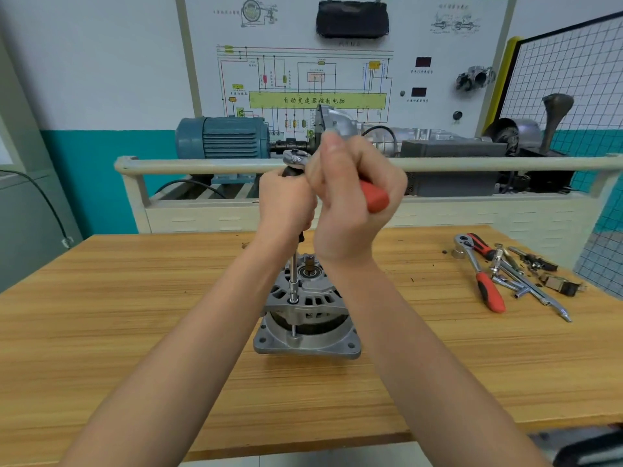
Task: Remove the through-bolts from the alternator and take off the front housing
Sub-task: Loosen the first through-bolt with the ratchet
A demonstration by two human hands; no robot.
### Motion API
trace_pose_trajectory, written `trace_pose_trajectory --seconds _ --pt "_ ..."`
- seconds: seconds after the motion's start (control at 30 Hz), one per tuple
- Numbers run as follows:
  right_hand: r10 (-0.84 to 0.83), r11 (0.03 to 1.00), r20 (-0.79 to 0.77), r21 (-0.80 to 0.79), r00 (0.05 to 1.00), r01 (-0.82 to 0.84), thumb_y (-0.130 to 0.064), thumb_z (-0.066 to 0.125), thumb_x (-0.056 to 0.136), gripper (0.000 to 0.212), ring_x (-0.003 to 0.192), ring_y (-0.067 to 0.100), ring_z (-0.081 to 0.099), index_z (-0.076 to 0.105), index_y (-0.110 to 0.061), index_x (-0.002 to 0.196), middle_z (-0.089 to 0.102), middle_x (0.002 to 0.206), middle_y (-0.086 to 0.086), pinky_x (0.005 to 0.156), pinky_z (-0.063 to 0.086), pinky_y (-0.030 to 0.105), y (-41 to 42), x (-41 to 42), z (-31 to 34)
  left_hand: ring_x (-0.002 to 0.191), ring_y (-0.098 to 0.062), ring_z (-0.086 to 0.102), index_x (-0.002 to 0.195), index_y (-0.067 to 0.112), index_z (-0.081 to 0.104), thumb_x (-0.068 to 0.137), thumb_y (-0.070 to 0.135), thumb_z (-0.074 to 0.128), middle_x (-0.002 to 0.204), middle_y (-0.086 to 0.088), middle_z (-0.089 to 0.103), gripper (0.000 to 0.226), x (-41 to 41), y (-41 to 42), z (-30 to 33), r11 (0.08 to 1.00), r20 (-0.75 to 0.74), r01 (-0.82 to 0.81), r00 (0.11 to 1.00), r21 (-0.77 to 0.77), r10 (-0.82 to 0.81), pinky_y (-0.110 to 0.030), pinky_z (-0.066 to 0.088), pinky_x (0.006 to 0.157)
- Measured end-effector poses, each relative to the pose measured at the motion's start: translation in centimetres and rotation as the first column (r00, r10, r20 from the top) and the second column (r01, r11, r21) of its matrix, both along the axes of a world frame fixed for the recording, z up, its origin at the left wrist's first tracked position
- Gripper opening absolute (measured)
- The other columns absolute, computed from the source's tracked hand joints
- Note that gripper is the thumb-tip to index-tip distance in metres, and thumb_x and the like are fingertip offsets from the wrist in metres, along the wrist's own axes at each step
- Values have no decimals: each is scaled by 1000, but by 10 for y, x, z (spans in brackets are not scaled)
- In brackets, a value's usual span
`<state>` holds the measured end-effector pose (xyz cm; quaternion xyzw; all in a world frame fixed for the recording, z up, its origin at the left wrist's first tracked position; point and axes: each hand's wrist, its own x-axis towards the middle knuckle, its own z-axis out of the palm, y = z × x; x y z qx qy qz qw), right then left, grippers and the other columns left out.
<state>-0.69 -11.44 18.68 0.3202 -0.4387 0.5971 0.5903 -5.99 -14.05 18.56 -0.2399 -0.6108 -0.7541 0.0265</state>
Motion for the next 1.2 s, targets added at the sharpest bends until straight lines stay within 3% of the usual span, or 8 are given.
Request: trace_pose_trajectory --seconds 0.2,0.5,0.6,0.67,0.83,0.97,1.1,1.2 --pt "294 955 32 -59 955 -292 -1 42 83 41 38 10 25 44 -22 48 32 40 -8 46 19 26 20 -1 7 36 -9 22 58 19 34 84 -1 57 42 7 30 39 -8 -8 -6 997 7 79 997 -7 -79 -19 20 38" --pt "874 394 -52 -504 483 -769 -13 36 89 56 28 10 21 32 -17 33 22 31 -4 37 17 22 64 -25 16 37 -14 33 50 15 45 85 0 57 43 0 38 41 -21 -27 -1 896 7 435 900 -82 -436 -21 29 39" --pt "843 457 -42 -470 536 -755 -12 37 88 55 29 10 21 33 -17 33 23 31 -4 38 18 22 60 -20 15 30 -10 22 45 17 36 88 2 52 36 4 28 49 -21 -22 -3 891 52 448 894 -72 -446 -16 19 36" --pt "746 628 39 -374 665 -682 -9 33 92 59 32 10 19 34 -19 34 24 32 -5 40 20 24 51 -14 13 27 -8 16 44 19 31 90 3 50 34 5 23 52 -21 -19 -4 920 76 387 921 -61 -382 -13 14 35" --pt "138 990 49 -27 989 -137 -8 49 84 41 40 13 25 38 -21 47 32 44 -8 46 21 28 4 -5 6 47 -15 33 63 15 38 80 11 55 54 -7 38 24 -11 -8 -4 999 27 47 999 -19 -46 -23 29 46" --pt "56 997 21 43 998 -57 -10 50 82 26 40 15 25 46 -22 60 37 50 -8 47 23 25 -5 -2 4 51 -21 32 72 10 41 77 18 50 65 -10 31 13 -6 -8 -5 999 -48 -39 998 -6 38 -27 31 41" --pt "398 916 61 -84 915 -392 -2 39 84 48 36 10 22 41 -19 39 28 36 -5 44 18 26 21 -3 10 36 -12 20 57 18 31 82 -4 56 43 3 26 42 -12 -12 -9 998 -7 58 998 13 -58 -18 20 38" --pt "680 713 65 -293 730 -637 -10 37 85 54 38 13 11 36 -19 32 25 31 -6 42 18 24 42 -6 16 36 -13 26 53 17 37 82 -4 60 42 4 31 43 -15 -20 -9 973 -20 227 973 -41 -228 -19 25 39"
